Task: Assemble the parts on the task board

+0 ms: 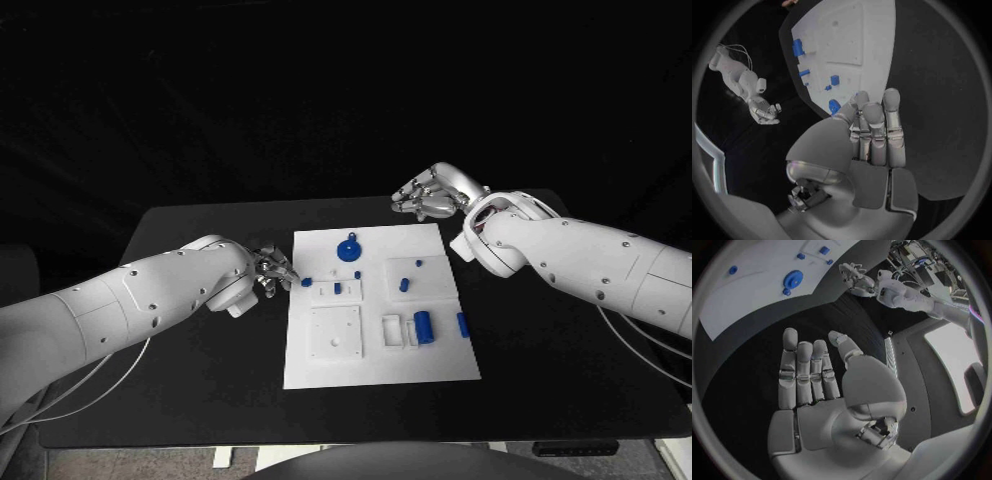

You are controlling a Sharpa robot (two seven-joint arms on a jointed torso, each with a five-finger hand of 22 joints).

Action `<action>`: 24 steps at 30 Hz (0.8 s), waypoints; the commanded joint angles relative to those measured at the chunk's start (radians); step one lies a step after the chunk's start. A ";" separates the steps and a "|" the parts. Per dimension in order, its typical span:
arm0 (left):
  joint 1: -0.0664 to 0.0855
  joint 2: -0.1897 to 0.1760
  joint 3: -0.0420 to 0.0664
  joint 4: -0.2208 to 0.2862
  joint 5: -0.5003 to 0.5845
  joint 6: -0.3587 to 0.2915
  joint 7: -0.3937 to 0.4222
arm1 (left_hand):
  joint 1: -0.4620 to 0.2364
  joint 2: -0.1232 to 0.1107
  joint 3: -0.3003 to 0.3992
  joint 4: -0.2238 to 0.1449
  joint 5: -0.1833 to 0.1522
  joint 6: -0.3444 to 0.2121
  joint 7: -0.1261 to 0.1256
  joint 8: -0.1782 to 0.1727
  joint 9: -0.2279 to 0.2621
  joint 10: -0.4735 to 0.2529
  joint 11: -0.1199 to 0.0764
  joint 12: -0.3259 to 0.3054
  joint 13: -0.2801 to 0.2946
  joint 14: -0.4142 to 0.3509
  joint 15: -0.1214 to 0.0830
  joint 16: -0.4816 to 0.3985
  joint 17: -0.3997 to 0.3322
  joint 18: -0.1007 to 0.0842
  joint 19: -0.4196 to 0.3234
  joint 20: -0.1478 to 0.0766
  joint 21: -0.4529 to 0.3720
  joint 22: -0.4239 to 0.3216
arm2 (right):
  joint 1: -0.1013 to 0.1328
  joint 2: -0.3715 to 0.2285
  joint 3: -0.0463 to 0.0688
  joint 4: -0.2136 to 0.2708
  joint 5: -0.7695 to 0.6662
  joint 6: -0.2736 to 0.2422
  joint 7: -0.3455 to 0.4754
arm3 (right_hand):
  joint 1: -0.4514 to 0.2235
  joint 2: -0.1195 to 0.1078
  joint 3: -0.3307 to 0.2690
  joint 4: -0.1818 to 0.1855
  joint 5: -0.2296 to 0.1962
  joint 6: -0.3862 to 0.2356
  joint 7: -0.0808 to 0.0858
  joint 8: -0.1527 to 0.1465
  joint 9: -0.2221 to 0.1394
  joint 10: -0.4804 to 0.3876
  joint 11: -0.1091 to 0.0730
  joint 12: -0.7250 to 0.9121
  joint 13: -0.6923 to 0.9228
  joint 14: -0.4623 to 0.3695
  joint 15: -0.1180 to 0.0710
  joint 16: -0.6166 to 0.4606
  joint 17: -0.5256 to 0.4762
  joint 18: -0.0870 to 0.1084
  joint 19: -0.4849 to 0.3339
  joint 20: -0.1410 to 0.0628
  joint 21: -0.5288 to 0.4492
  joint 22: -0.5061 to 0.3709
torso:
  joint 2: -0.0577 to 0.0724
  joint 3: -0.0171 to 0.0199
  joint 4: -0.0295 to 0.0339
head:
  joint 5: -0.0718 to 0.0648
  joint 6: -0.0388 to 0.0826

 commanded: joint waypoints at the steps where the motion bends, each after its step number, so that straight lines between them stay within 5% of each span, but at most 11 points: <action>1: 0.005 -0.012 0.001 0.023 -0.103 -0.101 0.147 | 0.024 -0.012 0.011 -0.031 0.006 0.033 0.003 -0.023 -0.024 0.009 0.007 -0.081 -0.048 0.002 0.007 -0.025 -0.012 0.014 -0.002 0.009 -0.018 -0.005 | 0.000 -0.001 0.000 0.000 -0.001 0.009 0.006 | -0.005 -0.002 0.006 -0.003 0.004 -0.005 0.002 0.002 0.001 -0.004 -0.002 -0.002 0.000 -0.005 -0.003 -0.002 0.000 -0.005 0.003 -0.004 -0.005 0.001 | 0.000 -0.0010 -0.0007 | 0.004 0.003; 6: 0.006 -0.022 0.001 0.033 -0.227 -0.186 0.242 | 0.047 -0.031 0.025 -0.071 -0.003 0.081 0.005 -0.072 -0.054 0.024 0.013 -0.179 -0.096 -0.004 0.012 -0.055 -0.021 0.019 -0.010 0.014 -0.035 0.002 | 0.000 -0.002 0.000 0.000 -0.003 0.008 0.006 | -0.005 -0.002 0.006 -0.003 0.004 -0.005 0.002 0.002 0.001 -0.004 -0.002 -0.002 0.000 -0.005 -0.003 -0.002 0.000 -0.005 0.003 -0.004 -0.005 0.001 | 0.001 -0.0009 -0.0018 | 0.009 0.008; 10: 0.006 -0.019 -0.001 0.029 -0.344 -0.240 0.302 | 0.063 -0.046 0.015 -0.071 -0.051 0.096 -0.003 -0.131 -0.067 0.035 0.021 -0.264 -0.098 -0.004 0.016 -0.082 -0.029 0.019 -0.013 0.018 -0.050 0.006 | 0.000 -0.001 0.000 0.000 -0.005 0.007 0.007 | -0.005 -0.002 0.006 -0.003 0.004 -0.005 0.002 0.002 0.001 -0.004 -0.002 -0.002 0.000 -0.005 -0.003 -0.002 0.000 -0.005 0.003 -0.004 -0.005 0.001 | 0.001 0.0003 -0.0014 | 0.012 0.009; 14: 0.003 -0.007 -0.015 0.007 -0.475 -0.291 0.361 | 0.074 -0.067 -0.018 -0.066 -0.076 0.109 -0.013 -0.188 -0.065 0.027 0.039 -0.356 -0.100 -0.003 0.019 -0.107 -0.035 0.024 -0.011 0.023 -0.072 0.007 | 0.000 0.000 0.000 0.000 -0.008 0.006 0.008 | -0.005 -0.002 0.006 -0.003 0.004 -0.005 0.002 0.002 0.001 -0.004 -0.002 -0.002 0.000 -0.005 -0.003 -0.002 0.000 -0.005 0.003 -0.004 -0.005 0.001 | 0.001 0.0004 -0.0033 | 0.015 0.010; 24: -0.009 0.018 -0.055 -0.038 -0.600 -0.323 0.397 | 0.064 -0.118 -0.108 -0.024 -0.076 0.059 -0.006 -0.198 -0.068 -0.018 0.056 -0.413 -0.100 0.004 0.022 -0.116 -0.029 0.015 0.010 0.024 -0.110 -0.008 | 0.000 0.003 0.000 -0.001 -0.011 0.006 0.009 | -0.005 -0.002 0.006 -0.003 0.004 -0.005 0.002 0.002 0.001 -0.004 -0.002 -0.002 0.000 -0.005 -0.003 -0.002 0.000 -0.005 0.003 -0.004 -0.005 0.001 | 0.003 -0.0004 -0.0038 | 0.018 0.008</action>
